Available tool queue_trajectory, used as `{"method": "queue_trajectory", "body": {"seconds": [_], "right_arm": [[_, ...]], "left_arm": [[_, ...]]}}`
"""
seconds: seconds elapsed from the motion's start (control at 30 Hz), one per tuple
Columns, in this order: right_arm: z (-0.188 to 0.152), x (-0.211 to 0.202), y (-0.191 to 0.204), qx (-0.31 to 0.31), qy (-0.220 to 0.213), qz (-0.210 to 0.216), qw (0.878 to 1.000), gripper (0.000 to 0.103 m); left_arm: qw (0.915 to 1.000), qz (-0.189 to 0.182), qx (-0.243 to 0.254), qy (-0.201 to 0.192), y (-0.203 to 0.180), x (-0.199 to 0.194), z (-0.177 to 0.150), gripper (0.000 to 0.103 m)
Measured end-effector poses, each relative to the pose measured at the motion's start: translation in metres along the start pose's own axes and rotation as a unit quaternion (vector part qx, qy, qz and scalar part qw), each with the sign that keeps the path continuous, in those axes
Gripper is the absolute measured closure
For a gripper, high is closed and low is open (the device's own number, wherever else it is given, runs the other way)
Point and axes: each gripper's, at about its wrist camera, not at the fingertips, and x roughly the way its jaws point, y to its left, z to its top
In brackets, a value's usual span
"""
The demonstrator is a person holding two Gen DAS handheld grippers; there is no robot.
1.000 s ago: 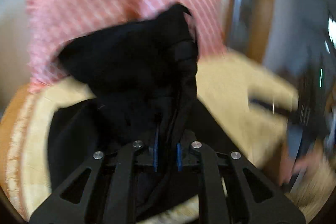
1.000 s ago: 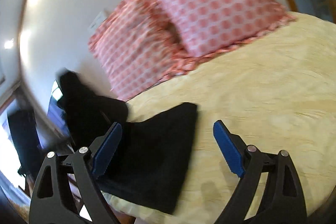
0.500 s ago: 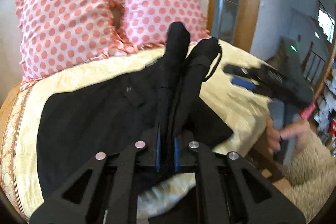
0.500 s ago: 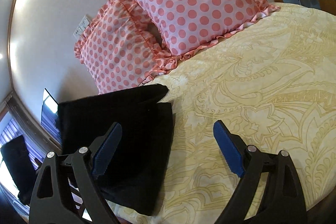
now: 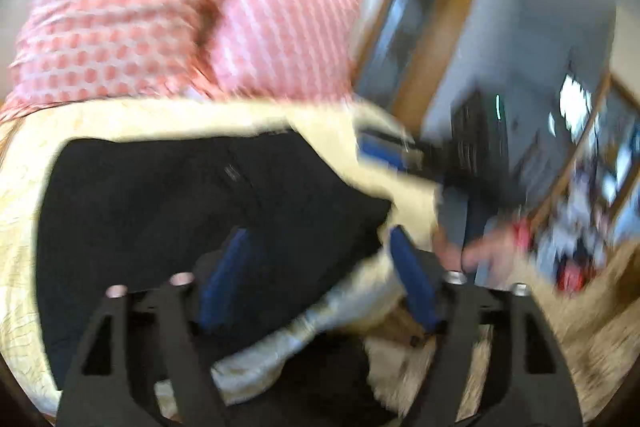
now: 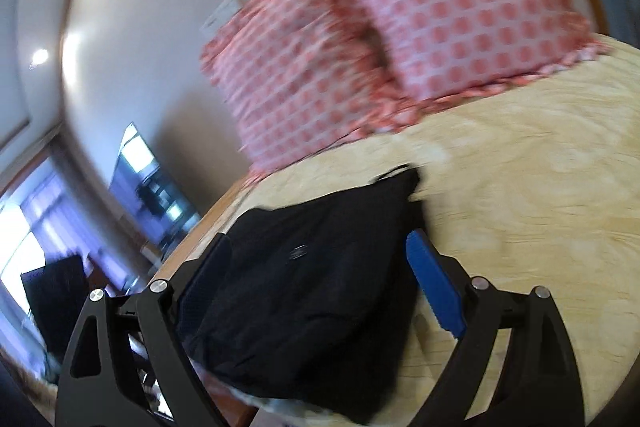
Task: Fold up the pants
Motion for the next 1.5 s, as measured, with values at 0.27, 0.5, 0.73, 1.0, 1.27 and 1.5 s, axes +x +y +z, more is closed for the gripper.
{"method": "queue_trajectory", "body": {"seconds": [0.27, 0.5, 0.73, 1.0, 1.27, 1.5], "right_arm": [[-0.026, 0.048, -0.003, 0.012, 0.116, -0.027, 0.993, 0.012], [0.006, 0.033, -0.019, 0.067, 0.080, -0.025, 0.994, 0.013], [0.023, 0.066, -0.065, 0.122, 0.127, -0.100, 0.979, 0.027], [0.018, 0.074, -0.059, 0.083, 0.142, -0.090, 0.982, 0.053], [0.021, 0.080, -0.068, 0.091, 0.136, -0.097, 0.982, 0.051], [0.021, 0.080, -0.065, 0.065, 0.139, -0.087, 0.984, 0.062]], "left_arm": [[0.9728, 0.199, -0.108, 0.049, 0.075, 0.024, -0.016, 0.019], [0.9767, 0.163, -0.136, 0.031, 0.090, 0.024, -0.025, 0.019], [0.9787, 0.155, -0.132, 0.025, 0.092, 0.023, -0.025, 0.017], [0.9791, 0.145, -0.141, 0.026, 0.092, 0.019, -0.022, 0.019], [0.9630, 0.192, -0.189, -0.003, 0.146, -0.004, 0.028, 0.022], [0.9449, 0.166, -0.261, 0.107, 0.205, 0.042, 0.029, 0.056]]}}
